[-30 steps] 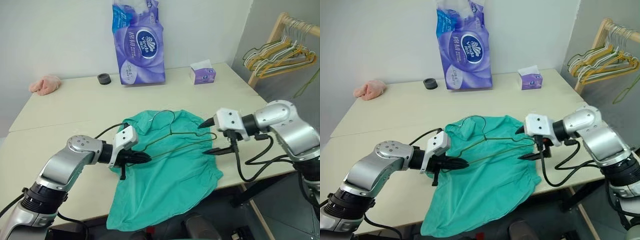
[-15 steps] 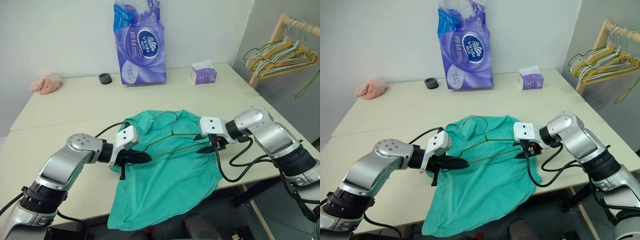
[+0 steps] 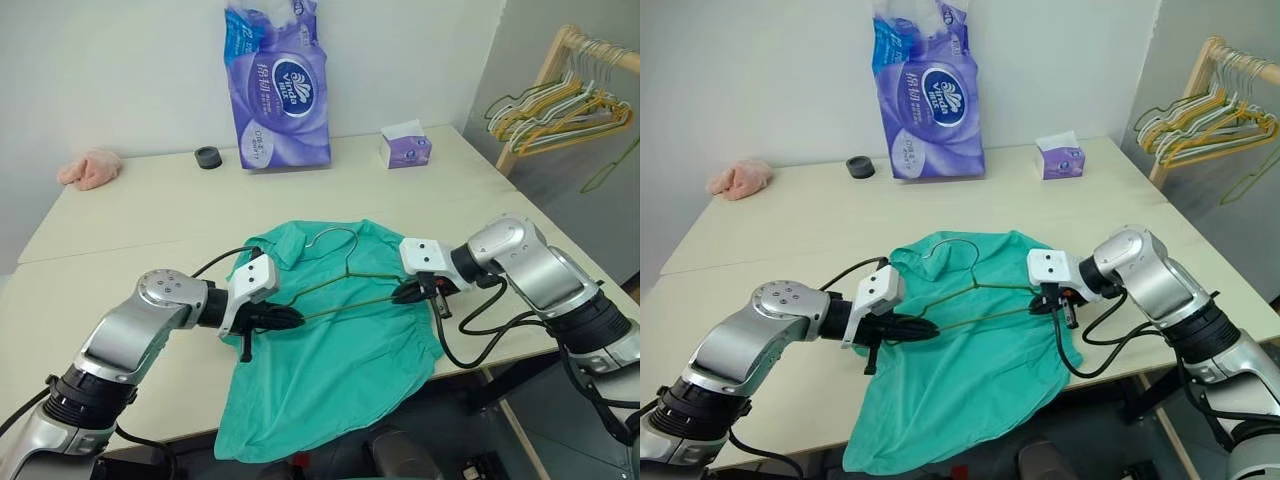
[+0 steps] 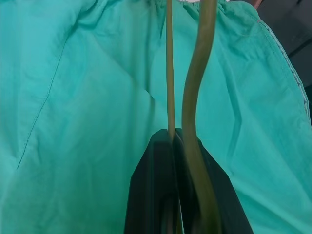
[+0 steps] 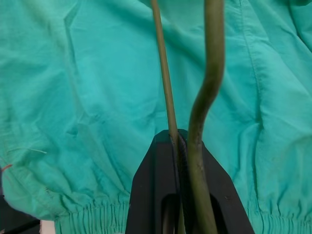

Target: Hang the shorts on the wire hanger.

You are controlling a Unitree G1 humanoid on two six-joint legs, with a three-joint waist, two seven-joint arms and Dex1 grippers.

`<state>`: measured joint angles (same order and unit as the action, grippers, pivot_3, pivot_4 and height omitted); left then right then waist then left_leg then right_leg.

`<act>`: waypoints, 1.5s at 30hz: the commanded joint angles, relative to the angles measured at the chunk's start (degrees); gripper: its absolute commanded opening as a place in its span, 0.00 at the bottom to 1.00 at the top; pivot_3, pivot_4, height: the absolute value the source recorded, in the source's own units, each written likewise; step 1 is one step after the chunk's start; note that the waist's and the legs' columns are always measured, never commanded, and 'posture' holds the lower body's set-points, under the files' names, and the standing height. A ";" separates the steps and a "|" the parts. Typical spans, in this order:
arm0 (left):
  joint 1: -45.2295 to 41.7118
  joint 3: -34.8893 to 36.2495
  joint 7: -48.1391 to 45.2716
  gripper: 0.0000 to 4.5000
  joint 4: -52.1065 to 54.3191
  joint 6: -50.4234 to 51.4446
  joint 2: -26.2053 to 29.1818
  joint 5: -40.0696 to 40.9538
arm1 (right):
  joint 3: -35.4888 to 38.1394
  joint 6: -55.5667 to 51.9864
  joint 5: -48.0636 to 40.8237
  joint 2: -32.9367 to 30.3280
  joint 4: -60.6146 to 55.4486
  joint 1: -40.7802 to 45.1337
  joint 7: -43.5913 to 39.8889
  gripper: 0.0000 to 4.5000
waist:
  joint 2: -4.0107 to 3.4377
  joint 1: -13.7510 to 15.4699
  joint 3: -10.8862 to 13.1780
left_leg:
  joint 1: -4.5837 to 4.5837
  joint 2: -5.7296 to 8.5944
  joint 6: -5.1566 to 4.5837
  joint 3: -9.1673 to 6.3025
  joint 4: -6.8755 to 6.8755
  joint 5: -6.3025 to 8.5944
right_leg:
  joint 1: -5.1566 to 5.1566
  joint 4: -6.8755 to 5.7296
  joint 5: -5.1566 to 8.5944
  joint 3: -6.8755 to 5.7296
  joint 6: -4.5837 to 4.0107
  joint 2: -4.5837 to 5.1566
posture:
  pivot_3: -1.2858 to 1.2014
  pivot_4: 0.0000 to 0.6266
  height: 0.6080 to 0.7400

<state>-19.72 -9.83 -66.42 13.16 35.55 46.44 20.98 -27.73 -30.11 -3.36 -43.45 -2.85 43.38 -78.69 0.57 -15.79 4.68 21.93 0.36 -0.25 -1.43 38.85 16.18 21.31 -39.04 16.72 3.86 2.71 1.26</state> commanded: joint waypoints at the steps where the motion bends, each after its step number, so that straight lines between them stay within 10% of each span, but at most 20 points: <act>1: -1.65 4.45 3.32 0.22 -0.53 -3.86 -1.73 0.22 | 2.46 -1.87 -1.79 -0.44 -2.82 -0.71 -0.20 0.00 | 0.01 0.04 -0.01 | 0.00 0.00 0.00 0.00 0.00 0.00 | 0.00 0.00 0.00 -0.01 0.00 0.00 | 0.40 0.06 1.00; 4: -0.85 9.39 7.65 0.42 -2.83 -5.23 -4.23 1.44 | 4.66 -5.03 -3.34 -1.26 -3.69 -2.09 0.37 0.00 | 0.01 0.03 -0.01 | 0.00 0.00 0.00 -0.01 0.00 0.00 | 0.00 0.00 0.00 0.00 0.00 0.00 | 0.40 0.06 1.00; 17: 4.30 23.60 12.91 0.42 -7.43 -3.74 -3.80 6.88 | 21.80 -21.40 -13.41 -8.58 -10.40 -17.36 8.22 0.00 | 0.04 0.00 -0.04 | 0.03 0.01 0.00 -0.03 0.01 0.00 | -0.01 -0.01 0.00 -0.03 0.01 0.01 | 0.39 0.05 1.00; 29: 6.27 17.17 3.44 0.42 -2.48 -3.62 -1.17 8.76 | 44.62 -33.04 -21.47 -12.55 -10.06 -40.79 16.06 0.00 | 0.04 -0.14 -0.06 | 0.02 0.02 0.00 0.15 0.00 0.00 | -0.04 0.04 0.02 0.10 0.04 -0.07 | 0.37 0.07 1.00; 45: 2.87 11.77 2.11 0.42 -6.01 -9.07 -1.69 4.43 | 49.16 -36.96 -30.53 -16.98 -16.00 -53.73 14.78 0.00 | 0.11 -2.00 -0.01 | 0.01 -0.01 -0.01 0.26 -0.07 0.02 | -0.03 0.10 0.29 0.20 0.46 -0.29 | 0.36 0.10 1.00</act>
<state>-15.56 1.73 -63.97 6.85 27.87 44.49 25.56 20.54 -67.36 -32.44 -59.23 -16.75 -10.49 -63.14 0.67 -17.80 4.67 21.95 0.35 -0.26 -1.16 38.78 16.20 21.28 -38.93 17.01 4.07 3.17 0.93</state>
